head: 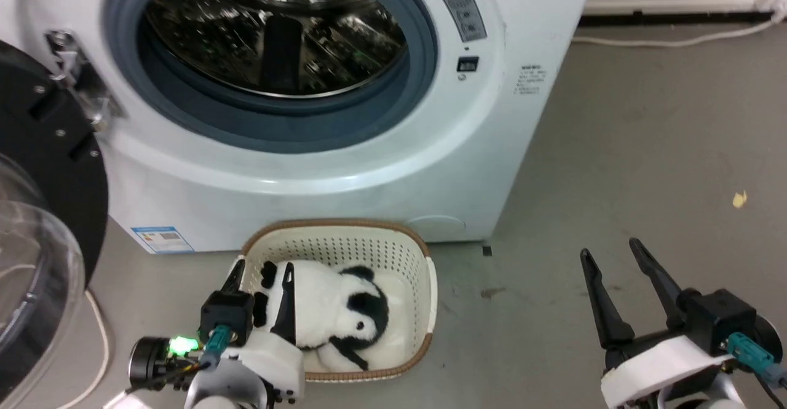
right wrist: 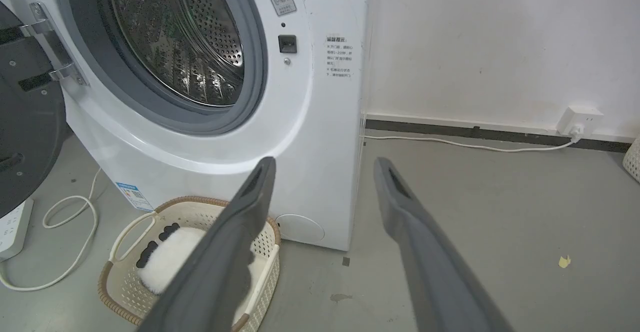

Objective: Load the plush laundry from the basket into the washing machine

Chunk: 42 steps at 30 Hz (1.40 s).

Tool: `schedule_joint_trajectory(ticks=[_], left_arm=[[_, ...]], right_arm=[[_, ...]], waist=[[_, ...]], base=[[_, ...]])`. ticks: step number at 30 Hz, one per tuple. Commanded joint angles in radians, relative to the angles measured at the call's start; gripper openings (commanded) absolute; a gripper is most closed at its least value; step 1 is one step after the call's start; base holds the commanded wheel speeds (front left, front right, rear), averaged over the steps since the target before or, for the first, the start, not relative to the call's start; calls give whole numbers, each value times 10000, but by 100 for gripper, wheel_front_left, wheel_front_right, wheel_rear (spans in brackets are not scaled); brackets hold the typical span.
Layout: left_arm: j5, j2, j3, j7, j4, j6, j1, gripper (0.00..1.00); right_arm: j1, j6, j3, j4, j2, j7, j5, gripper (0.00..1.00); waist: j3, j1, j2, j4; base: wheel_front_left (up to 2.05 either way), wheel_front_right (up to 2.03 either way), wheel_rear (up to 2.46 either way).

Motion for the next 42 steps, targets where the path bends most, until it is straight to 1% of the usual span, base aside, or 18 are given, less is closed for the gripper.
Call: schedule_joint_trajectory(ticks=[1,5,6,9,10,22,23,32,42], left_arm=[[-25,125,-51,38,210,-20,-303,100],[-12,276,-111,164,724,-18,-700,100],[-65,366,-131,211,1130,-49,-1004,100],[-102,464,-164,206,1533,-70,-1304,100],[-136,553,-203,143,1928,-74,-1585,100],[-245,803,-462,-208,3385,-63,-2659,100],[-282,864,-527,-298,3712,-54,-2937,100],[-387,1153,-726,-528,4691,-52,-3761,100],[-368,1529,-1126,-274,5770,-190,-5187,100]], right_arm=[[-230,-3,31,-53,-2,-147,129,100],[-353,-3,84,-105,-2,-231,226,100],[-446,-4,80,-137,-2,-294,337,100],[-538,-4,81,-170,-2,-357,414,100],[-611,-4,72,-194,-2,-419,485,100],[-929,-5,149,-243,-2,-670,807,100],[-994,-5,152,-265,-2,-733,870,100],[-1221,-6,180,-356,-3,-921,1086,100],[-1552,-7,327,-436,-3,-1129,1434,100]], waist=[[221,-1,0,-141],[559,-1,0,-298],[812,-1,0,-404],[1039,-1,0,-499],[1244,-1,0,-578],[1987,-1,0,-828],[2169,-1,0,-870],[2772,-1,0,-1023],[3656,-1,0,-1332]], base=[[0,0,0],[0,0,0],[0,0,0],[0,0,0],[0,0,0],[0,0,0],[0,0,0],[0,0,0],[0,0,0]])
